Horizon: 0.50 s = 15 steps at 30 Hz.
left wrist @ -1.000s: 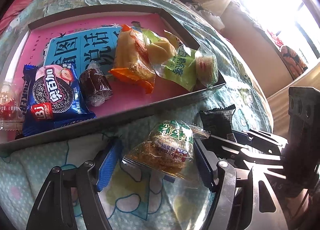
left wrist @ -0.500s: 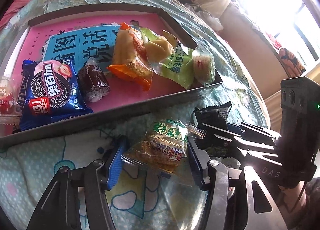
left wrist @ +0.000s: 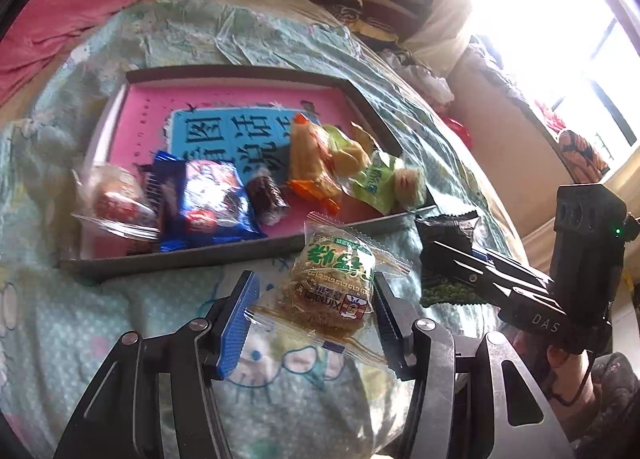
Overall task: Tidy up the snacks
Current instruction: 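Lift and carry both bags over the tray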
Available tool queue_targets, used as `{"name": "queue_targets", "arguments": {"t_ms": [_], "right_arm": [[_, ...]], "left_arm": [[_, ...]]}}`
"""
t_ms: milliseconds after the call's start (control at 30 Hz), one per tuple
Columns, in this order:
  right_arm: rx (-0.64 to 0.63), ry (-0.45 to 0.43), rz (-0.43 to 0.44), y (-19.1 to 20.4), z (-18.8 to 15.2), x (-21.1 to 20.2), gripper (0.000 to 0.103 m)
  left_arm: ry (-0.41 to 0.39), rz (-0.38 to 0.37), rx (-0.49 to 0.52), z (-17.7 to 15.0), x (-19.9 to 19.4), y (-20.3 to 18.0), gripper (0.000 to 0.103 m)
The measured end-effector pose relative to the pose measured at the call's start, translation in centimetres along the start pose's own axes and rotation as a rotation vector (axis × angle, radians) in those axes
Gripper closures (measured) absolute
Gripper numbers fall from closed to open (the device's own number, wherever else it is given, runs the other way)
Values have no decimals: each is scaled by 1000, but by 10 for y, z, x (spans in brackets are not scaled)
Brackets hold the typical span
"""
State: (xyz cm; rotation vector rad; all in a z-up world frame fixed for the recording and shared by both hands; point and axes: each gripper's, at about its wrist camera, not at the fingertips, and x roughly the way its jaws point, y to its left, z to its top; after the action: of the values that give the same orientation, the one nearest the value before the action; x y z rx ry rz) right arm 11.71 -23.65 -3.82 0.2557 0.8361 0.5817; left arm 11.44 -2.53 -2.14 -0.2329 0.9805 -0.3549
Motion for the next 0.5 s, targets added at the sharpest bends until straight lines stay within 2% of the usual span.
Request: {"name": "queue_targets", "arguments": {"t_ms": [200, 500], "right_arm": [[-20, -34, 21, 7, 6, 1, 73], [-36, -72, 37, 13, 19, 5, 73]], "left_arm": [[-60, 44, -52, 9, -21, 26, 45], [-114, 118, -116, 21, -22, 39, 45]]}}
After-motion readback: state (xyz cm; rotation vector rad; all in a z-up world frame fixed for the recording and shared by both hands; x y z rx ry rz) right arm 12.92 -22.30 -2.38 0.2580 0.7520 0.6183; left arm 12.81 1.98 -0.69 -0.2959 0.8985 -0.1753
